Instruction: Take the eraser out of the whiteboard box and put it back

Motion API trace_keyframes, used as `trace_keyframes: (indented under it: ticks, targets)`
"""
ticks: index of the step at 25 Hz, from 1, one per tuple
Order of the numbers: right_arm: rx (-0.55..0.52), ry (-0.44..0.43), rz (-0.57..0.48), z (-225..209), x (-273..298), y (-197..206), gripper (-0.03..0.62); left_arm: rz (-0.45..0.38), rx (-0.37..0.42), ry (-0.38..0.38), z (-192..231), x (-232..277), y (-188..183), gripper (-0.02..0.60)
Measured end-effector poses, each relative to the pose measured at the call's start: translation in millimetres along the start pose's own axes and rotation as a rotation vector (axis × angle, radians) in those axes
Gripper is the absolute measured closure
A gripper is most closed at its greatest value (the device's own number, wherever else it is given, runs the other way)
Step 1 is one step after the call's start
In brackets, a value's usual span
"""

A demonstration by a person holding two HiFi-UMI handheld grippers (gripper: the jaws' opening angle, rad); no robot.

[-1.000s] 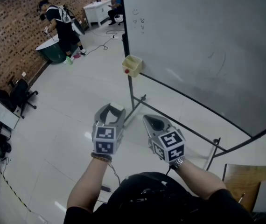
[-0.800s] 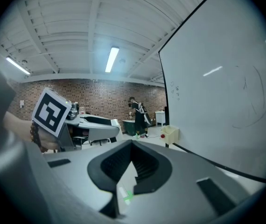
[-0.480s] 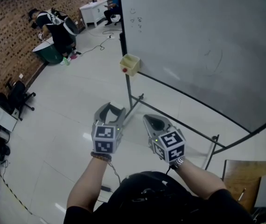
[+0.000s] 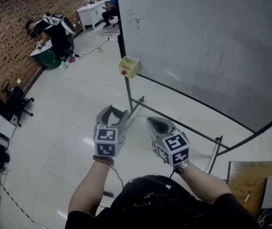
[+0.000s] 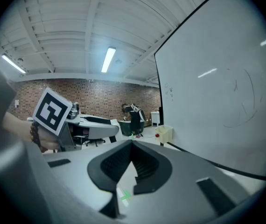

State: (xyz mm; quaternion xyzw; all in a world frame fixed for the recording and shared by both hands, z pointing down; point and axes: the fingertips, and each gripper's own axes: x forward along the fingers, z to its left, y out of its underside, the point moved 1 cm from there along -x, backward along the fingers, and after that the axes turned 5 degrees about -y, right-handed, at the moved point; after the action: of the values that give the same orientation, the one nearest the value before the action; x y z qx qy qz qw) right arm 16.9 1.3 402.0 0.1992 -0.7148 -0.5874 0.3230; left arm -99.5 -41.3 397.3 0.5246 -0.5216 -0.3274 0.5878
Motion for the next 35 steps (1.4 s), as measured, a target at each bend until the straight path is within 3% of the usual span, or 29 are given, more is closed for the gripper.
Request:
trace_keyframes:
  ticks: [13, 35]
  targets:
    - [0.011, 0.003, 0.002, -22.9, -4.5, -0.7, 0.574, 0.008, -0.013, 0.004, -14.6, 18.1, -6.1, 0.347]
    - [0.001, -0.074, 0.019, -75.0, -13.9, 9.3, 0.572, 0.002, -0.113, -0.034, -47.1, 47.0, -20.7, 0.347]
